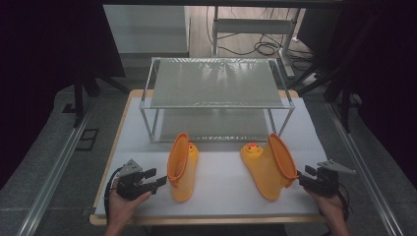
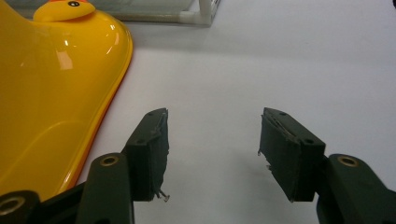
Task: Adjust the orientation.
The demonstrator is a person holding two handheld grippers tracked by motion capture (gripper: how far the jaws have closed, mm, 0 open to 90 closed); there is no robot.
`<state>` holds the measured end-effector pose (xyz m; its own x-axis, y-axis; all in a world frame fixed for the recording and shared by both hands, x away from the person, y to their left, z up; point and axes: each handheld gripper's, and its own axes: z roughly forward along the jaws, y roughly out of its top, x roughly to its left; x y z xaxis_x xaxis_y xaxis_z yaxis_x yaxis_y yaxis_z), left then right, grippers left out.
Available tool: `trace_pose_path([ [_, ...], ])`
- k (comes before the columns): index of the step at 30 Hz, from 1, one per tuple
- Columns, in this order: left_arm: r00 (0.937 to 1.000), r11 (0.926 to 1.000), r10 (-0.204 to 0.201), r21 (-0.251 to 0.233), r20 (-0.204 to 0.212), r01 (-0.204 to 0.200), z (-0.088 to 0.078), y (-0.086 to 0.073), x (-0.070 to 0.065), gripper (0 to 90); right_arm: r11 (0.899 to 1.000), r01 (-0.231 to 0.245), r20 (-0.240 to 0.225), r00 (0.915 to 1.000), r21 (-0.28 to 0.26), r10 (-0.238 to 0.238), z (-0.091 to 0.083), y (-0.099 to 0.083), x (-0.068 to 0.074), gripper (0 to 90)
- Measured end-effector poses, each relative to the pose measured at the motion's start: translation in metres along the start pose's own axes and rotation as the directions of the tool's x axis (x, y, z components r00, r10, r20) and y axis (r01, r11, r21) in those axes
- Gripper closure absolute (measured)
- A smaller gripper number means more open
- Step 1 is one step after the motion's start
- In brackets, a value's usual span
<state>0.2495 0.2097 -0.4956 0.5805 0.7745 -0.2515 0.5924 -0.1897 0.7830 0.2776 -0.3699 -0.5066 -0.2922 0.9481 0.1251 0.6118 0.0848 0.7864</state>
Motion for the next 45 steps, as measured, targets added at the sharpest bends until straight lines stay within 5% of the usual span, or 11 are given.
trace_pose_path([
  [7, 0.9997, 0.9999, 0.011, -0.003, -0.020, -0.011, -0.004, -0.002, 0.002, 75.2, 0.999, -0.032, 0.017, 0.9994, -0.019, 0.032, -0.006, 0.001, -0.006, 42.0],
  [14, 0.9999, 0.9998, 0.008, 0.020, -0.006, -0.008, 0.000, -0.004, 0.002, 88.1, 0.999, -0.025, -0.012, 0.9996, -0.036, 0.024, -0.011, 0.005, -0.005, 43.5],
  [22, 0.9975, 0.9939, 0.042, 0.100, 0.056, -0.048, 0.025, -0.006, -0.013, 89.7, 0.999, -0.012, -0.018, 0.9998, -0.036, 0.011, -0.011, 0.006, -0.001, 42.8],
  [29, 0.9979, 0.9935, 0.047, 0.101, 0.045, -0.051, 0.030, -0.004, -0.021, 90.0, 0.999, -0.009, -0.017, 0.9998, -0.037, 0.009, -0.013, 0.007, -0.003, 42.9],
  [38, 0.9903, 0.9880, 0.098, 0.109, 0.098, -0.109, 0.050, 0.002, -0.044, 89.1, 0.999, -0.016, -0.026, 0.9995, -0.032, 0.015, -0.012, 0.008, -0.002, 43.0],
  [45, 0.9906, 0.9895, 0.098, 0.096, 0.096, -0.107, 0.058, 0.003, -0.051, 85.7, 0.999, -0.017, -0.026, 0.9995, -0.032, 0.016, -0.012, 0.008, -0.002, 42.8],
])
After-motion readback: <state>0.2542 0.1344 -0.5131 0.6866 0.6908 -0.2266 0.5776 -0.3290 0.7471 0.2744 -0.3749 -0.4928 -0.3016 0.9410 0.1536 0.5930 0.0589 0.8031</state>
